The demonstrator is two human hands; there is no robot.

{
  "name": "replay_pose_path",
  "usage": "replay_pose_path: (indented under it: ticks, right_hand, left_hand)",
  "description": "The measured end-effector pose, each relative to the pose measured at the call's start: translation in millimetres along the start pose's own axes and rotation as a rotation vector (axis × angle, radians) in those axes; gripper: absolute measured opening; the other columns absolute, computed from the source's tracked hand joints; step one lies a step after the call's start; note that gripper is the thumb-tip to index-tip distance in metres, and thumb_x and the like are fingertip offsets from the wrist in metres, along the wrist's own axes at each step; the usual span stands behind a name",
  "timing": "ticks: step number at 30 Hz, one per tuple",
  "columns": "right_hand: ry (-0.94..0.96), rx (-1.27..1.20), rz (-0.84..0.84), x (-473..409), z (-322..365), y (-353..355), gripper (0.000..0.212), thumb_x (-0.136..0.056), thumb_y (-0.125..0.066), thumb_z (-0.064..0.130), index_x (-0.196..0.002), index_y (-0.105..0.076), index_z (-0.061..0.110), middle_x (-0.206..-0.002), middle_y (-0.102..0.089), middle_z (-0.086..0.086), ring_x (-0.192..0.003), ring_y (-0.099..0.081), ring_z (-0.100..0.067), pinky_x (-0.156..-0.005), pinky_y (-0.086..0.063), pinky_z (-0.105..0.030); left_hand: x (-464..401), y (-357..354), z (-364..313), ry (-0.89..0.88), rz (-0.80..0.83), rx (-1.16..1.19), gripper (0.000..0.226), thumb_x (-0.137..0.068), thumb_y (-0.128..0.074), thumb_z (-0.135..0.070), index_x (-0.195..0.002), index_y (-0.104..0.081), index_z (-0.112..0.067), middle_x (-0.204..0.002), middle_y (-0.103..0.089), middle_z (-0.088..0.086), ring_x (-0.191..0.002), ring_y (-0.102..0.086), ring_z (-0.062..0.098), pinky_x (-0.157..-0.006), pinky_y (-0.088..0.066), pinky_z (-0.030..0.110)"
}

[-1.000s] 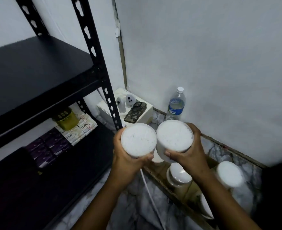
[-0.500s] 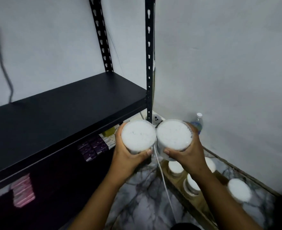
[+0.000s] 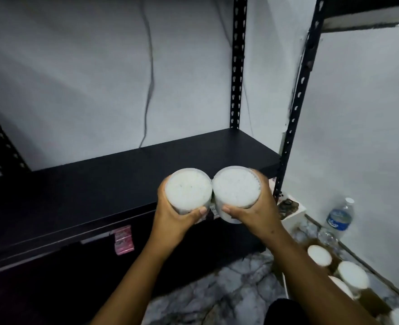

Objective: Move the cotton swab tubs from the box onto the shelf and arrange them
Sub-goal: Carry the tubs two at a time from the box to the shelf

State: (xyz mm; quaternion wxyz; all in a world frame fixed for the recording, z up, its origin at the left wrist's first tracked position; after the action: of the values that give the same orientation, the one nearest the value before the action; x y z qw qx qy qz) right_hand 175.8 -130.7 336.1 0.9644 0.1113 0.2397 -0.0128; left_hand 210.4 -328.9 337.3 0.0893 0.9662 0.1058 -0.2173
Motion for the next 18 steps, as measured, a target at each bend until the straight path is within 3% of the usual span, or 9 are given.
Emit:
replay_pose_path:
  ticks: [3, 5, 8, 10, 13, 15, 18]
  right_hand:
    - [0.02, -0.034, 0.044, -6, 20, -33, 0.101, -0.042, -0.08, 0.055, -0.129, -0.037, 0.029, -0.118, -0.042, 0.033, -0.109, -0.043, 0.021, -0.083, -0.037, 0.002]
    - [0.022, -0.055, 0.092, -9, 29, -55, 0.1, -0.043, -0.081, 0.054, -0.13, -0.037, 0.031, -0.122, -0.043, 0.03, -0.114, -0.045, 0.013, -0.086, -0.039, -0.002]
    - [0.028, -0.07, 0.159, -19, 36, -89, 0.098, -0.044, -0.083, 0.051, -0.13, -0.038, 0.031, -0.128, -0.047, 0.017, -0.118, -0.047, 0.003, -0.09, -0.042, -0.008]
    - [0.025, -0.082, 0.191, -28, 37, -112, 0.099, -0.044, -0.083, 0.051, -0.13, -0.039, 0.032, -0.128, -0.048, 0.018, -0.118, -0.048, 0.001, -0.089, -0.045, -0.014]
    - [-0.001, -0.109, 0.238, -44, 36, -147, 0.098, -0.045, -0.084, 0.049, -0.13, -0.038, 0.033, -0.123, -0.048, 0.023, -0.113, -0.049, 0.006, -0.086, -0.048, -0.017]
    - [-0.02, -0.13, 0.268, -56, 35, -171, 0.093, -0.049, -0.086, 0.04, -0.129, -0.038, 0.033, -0.12, -0.049, 0.024, -0.108, -0.049, 0.014, -0.083, -0.047, -0.016]
    - [-0.048, -0.148, 0.31, -76, 30, -209, 0.085, -0.055, -0.089, 0.028, -0.124, -0.039, 0.036, -0.116, -0.05, 0.024, -0.104, -0.05, 0.014, -0.083, -0.054, -0.028]
  left_hand:
    - [0, 37, -6, 0.008, -0.065, -0.018, 0.082, -0.054, -0.083, -0.034, -0.121, -0.037, -0.04, -0.123, -0.048, -0.024, -0.11, -0.049, -0.015, -0.083, -0.043, 0.004]
    - [-1, 61, -7, 0.006, -0.105, -0.037, 0.08, -0.056, -0.083, -0.027, -0.12, -0.037, -0.041, -0.123, -0.048, -0.025, -0.109, -0.048, -0.017, -0.083, -0.043, 0.003]
    - [-6, 96, -1, 0.002, -0.171, -0.071, 0.085, -0.052, -0.084, -0.036, -0.121, -0.036, -0.043, -0.123, -0.048, -0.026, -0.111, -0.048, -0.015, -0.086, -0.044, 0.005]
    - [-12, 115, 5, 0.018, -0.202, -0.078, 0.086, -0.051, -0.084, -0.036, -0.122, -0.035, -0.043, -0.123, -0.048, -0.024, -0.111, -0.049, -0.014, -0.084, -0.045, 0.006]
    - [-23, 138, 15, 0.031, -0.257, -0.07, 0.086, -0.054, -0.083, -0.028, -0.125, -0.037, -0.036, -0.124, -0.049, -0.018, -0.109, -0.05, -0.013, -0.08, -0.046, 0.005]
    - [-33, 152, 22, 0.037, -0.307, -0.068, 0.09, -0.051, -0.083, -0.035, -0.129, -0.038, -0.026, -0.123, -0.049, -0.016, -0.107, -0.051, -0.014, -0.078, -0.044, 0.004]
    - [-49, 175, 37, 0.068, -0.365, -0.087, 0.088, -0.053, -0.083, -0.031, -0.128, -0.037, -0.025, -0.12, -0.049, -0.019, -0.102, -0.051, -0.018, -0.074, -0.044, 0.002]
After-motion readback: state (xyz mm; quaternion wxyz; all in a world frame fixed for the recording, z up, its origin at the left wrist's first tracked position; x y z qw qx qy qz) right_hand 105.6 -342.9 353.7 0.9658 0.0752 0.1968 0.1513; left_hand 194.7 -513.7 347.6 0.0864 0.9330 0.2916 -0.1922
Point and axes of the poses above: each hand's wrist, its own x-axis away from the middle knuckle, its own y-axis out of the back of the hand, z = x × y, the point moved 1 cm from there along -x, towards the middle knuckle
